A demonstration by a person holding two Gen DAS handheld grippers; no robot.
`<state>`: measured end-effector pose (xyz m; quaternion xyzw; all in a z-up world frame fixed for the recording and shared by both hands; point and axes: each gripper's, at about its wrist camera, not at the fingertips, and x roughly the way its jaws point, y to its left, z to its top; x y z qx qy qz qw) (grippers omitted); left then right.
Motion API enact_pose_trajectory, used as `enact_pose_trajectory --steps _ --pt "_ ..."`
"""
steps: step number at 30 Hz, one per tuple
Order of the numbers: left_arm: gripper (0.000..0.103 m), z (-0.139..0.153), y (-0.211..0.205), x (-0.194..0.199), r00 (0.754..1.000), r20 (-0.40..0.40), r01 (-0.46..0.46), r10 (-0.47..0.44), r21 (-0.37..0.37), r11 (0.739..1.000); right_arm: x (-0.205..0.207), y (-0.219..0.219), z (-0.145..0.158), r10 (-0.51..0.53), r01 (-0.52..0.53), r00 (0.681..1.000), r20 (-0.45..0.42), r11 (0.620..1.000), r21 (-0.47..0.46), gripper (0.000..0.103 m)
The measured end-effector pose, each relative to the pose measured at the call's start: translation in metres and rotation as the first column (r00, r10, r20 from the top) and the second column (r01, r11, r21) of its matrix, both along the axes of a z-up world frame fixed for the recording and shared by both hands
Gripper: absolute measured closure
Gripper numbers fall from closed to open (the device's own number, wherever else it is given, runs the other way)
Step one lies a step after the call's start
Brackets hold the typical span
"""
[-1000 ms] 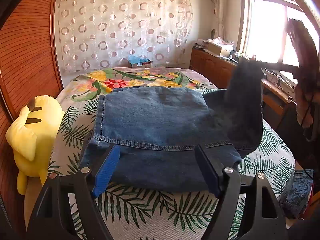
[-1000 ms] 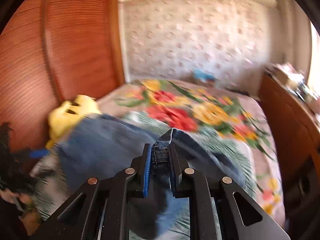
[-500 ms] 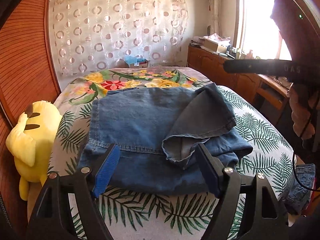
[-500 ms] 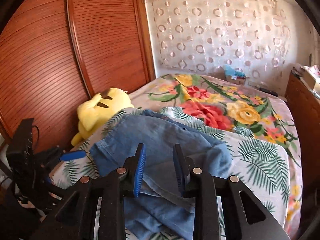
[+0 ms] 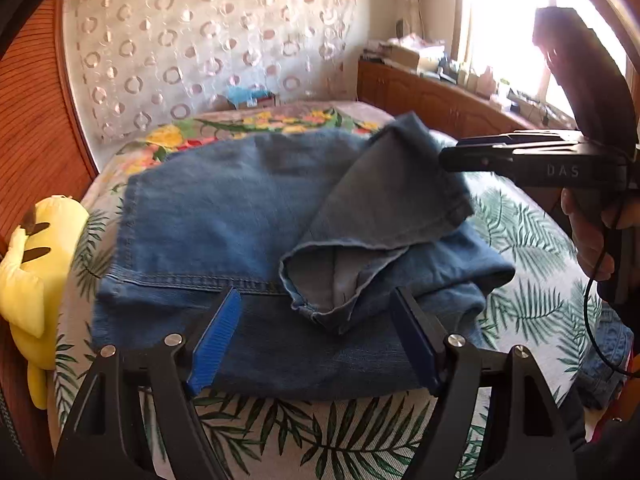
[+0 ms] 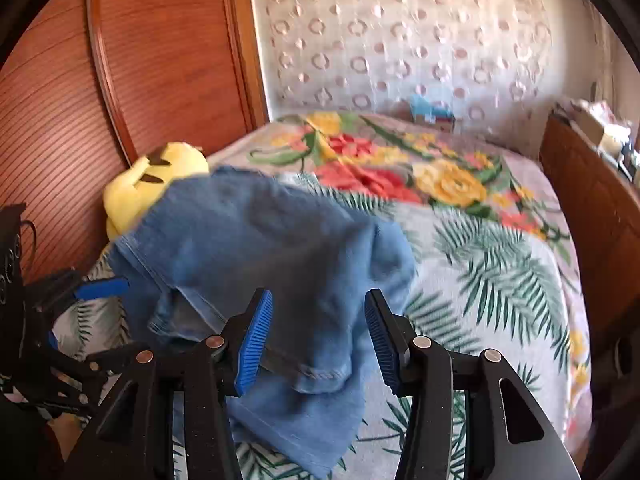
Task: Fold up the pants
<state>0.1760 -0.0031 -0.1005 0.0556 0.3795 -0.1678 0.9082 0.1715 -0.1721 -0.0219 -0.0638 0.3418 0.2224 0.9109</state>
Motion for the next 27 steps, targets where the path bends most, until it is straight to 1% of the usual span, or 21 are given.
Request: enact_pose_trajectory --steps 4,8,12,19,20,21,22,23,24,25,27 --pt "0.029 -0.011 -0.005 0.009 1.0 -0.031 0.004 -0.003 0.028 1.0 0.004 0.005 -0.012 -0.011 0.011 0.999 -0.05 1.0 -0.013 0.053" --pt "0.031 -0.014 -0.006 0.014 0.999 -0.041 -0.001 0.003 0.026 1.0 0.01 0.01 -0.015 -0.019 0.019 0.997 -0.081 1.0 -0.002 0.053" --pt "0.032 -0.012 -0.005 0.015 0.999 -0.038 -0.011 0.011 0.023 1.0 0.008 0.009 -0.014 -0.018 0.02 0.996 -0.09 1.0 0.019 0.053" --pt "0.038 -0.013 -0.004 0.017 0.999 -0.031 -0.021 0.022 0.035 0.999 -0.003 0.007 -0.017 -0.028 0.032 0.996 -0.084 0.999 0.042 0.053" --pt "0.041 -0.014 -0.003 0.017 0.999 -0.032 -0.02 0.021 0.029 0.999 -0.002 0.002 -0.02 -0.024 0.028 0.996 -0.083 0.998 0.049 0.055" --pt "0.043 -0.013 -0.002 0.017 0.999 -0.033 -0.019 0.019 0.022 1.0 0.001 0.0 -0.021 -0.018 0.022 0.996 -0.083 0.998 0.053 0.06" --pt "0.046 -0.014 -0.002 0.017 0.999 -0.035 -0.018 0.019 0.018 1.0 0.001 -0.001 -0.022 -0.014 0.018 0.997 -0.079 0.999 0.049 0.071" --pt "0.051 -0.014 -0.002 0.018 0.999 -0.037 -0.017 0.018 0.016 1.0 0.002 -0.002 -0.022 -0.012 0.015 0.997 -0.071 0.999 0.042 0.077" --pt "0.053 -0.014 -0.002 0.018 0.999 -0.038 -0.016 0.017 0.016 1.0 0.004 -0.005 -0.025 -0.008 0.011 0.998 -0.065 0.999 0.039 0.08" --pt "0.054 -0.014 -0.003 0.019 0.999 -0.038 -0.015 0.016 0.019 1.0 0.004 -0.006 -0.024 -0.002 0.005 0.998 -0.059 0.999 0.037 0.086" --pt "0.054 -0.014 -0.004 0.019 0.999 -0.037 -0.014 0.015 0.026 1.0 0.002 -0.008 -0.023 -0.002 0.003 0.999 -0.044 1.0 0.024 0.088"
